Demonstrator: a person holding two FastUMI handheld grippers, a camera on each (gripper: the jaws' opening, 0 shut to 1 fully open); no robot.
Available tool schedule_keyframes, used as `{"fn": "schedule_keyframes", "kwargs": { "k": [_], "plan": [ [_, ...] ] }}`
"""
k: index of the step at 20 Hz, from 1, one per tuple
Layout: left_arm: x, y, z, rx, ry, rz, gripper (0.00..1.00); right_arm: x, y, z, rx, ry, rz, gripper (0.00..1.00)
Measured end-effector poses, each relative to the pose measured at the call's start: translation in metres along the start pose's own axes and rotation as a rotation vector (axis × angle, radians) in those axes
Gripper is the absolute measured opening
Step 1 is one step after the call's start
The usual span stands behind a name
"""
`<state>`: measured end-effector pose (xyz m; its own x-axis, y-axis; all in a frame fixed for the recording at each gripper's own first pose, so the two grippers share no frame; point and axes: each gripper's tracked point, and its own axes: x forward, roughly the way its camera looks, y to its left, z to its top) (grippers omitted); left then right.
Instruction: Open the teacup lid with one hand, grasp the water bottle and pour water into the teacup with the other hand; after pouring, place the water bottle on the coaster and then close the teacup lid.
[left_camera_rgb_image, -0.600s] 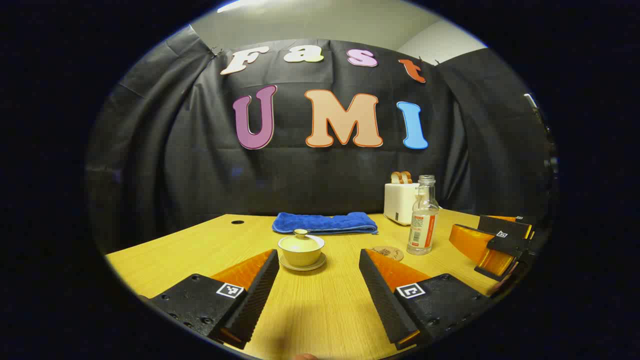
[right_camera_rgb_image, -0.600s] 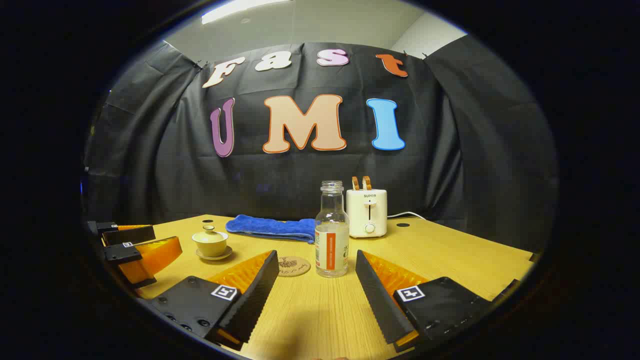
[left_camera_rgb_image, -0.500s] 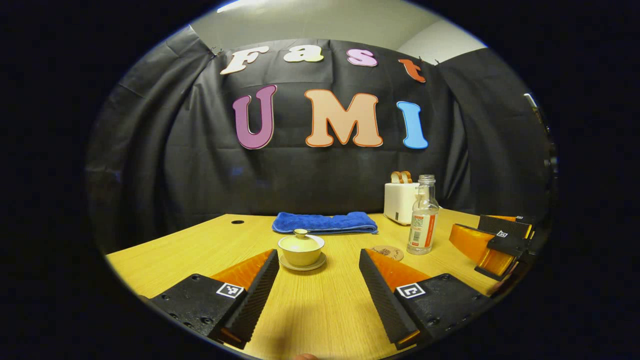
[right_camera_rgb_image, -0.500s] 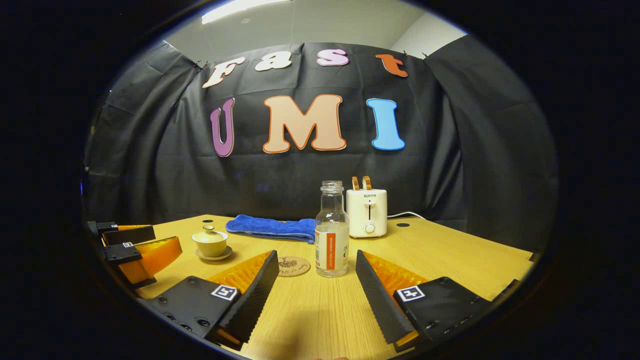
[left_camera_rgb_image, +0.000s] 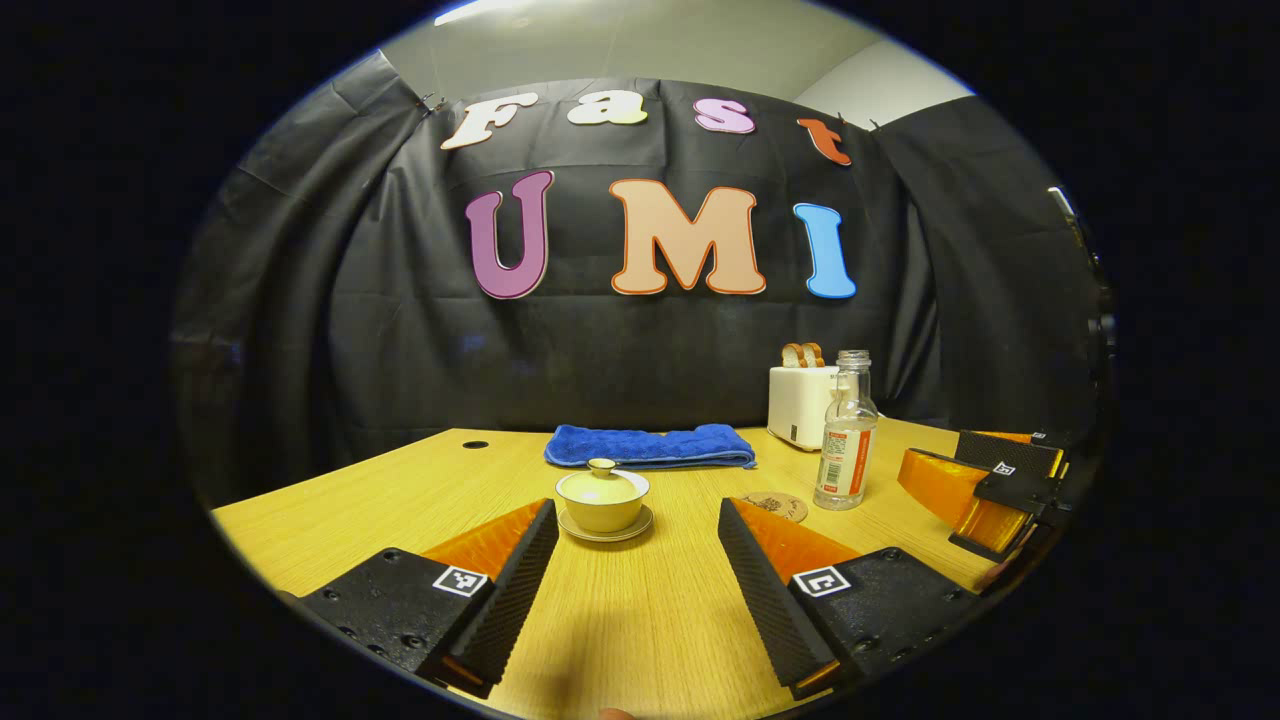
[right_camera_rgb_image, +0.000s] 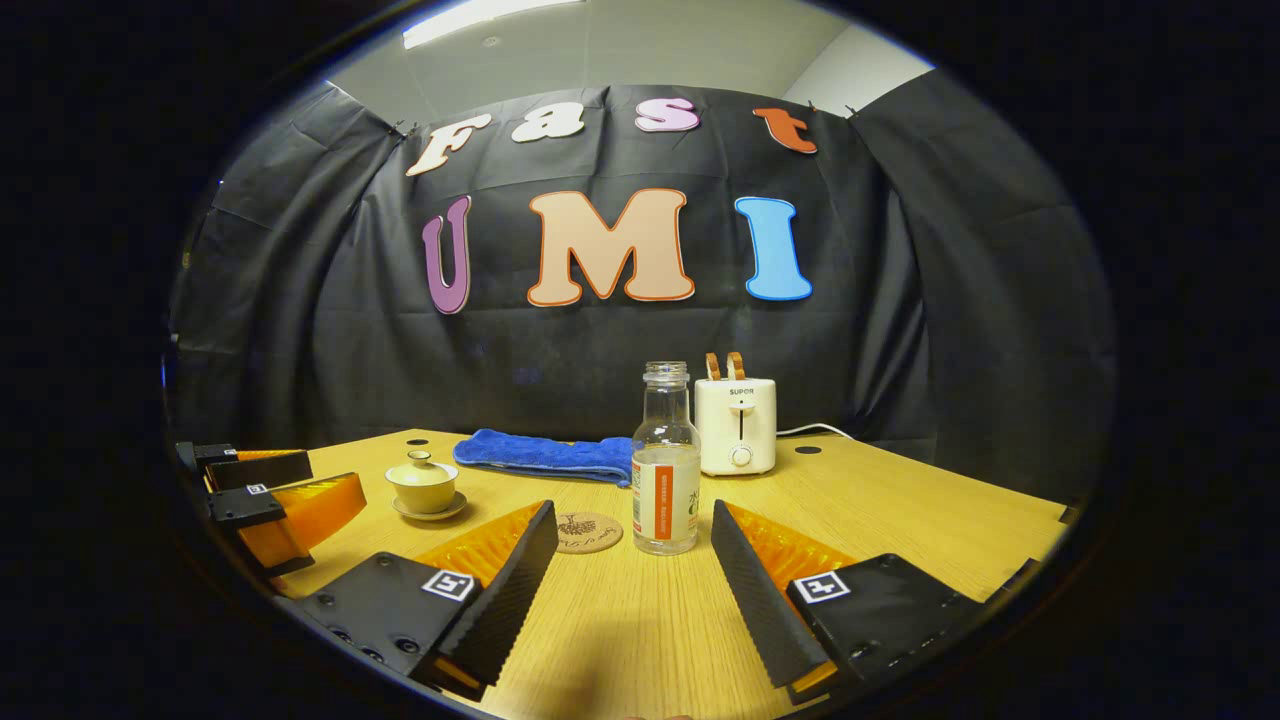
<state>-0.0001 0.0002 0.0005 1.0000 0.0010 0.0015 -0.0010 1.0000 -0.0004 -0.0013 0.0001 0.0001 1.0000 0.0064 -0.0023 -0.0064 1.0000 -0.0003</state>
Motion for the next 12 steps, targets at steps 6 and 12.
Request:
{"fn": "schedule_keyframes", "kwargs": {
  "k": [6, 12],
  "plan": [
    [0.0002, -0.0002, -0.0007, -0.004, 0.003, 0.005, 0.95, 0.0011, 0.0000, 0.0003, 0.000, 0.000, 0.001, 0.95],
    [-0.0002, 0.0009, 0.0005, 0.000, 0.000, 0.006, 0.95, 0.0004, -0.0001, 0.0000, 0.001, 0.000, 0.004, 0.95]
  ]
}}
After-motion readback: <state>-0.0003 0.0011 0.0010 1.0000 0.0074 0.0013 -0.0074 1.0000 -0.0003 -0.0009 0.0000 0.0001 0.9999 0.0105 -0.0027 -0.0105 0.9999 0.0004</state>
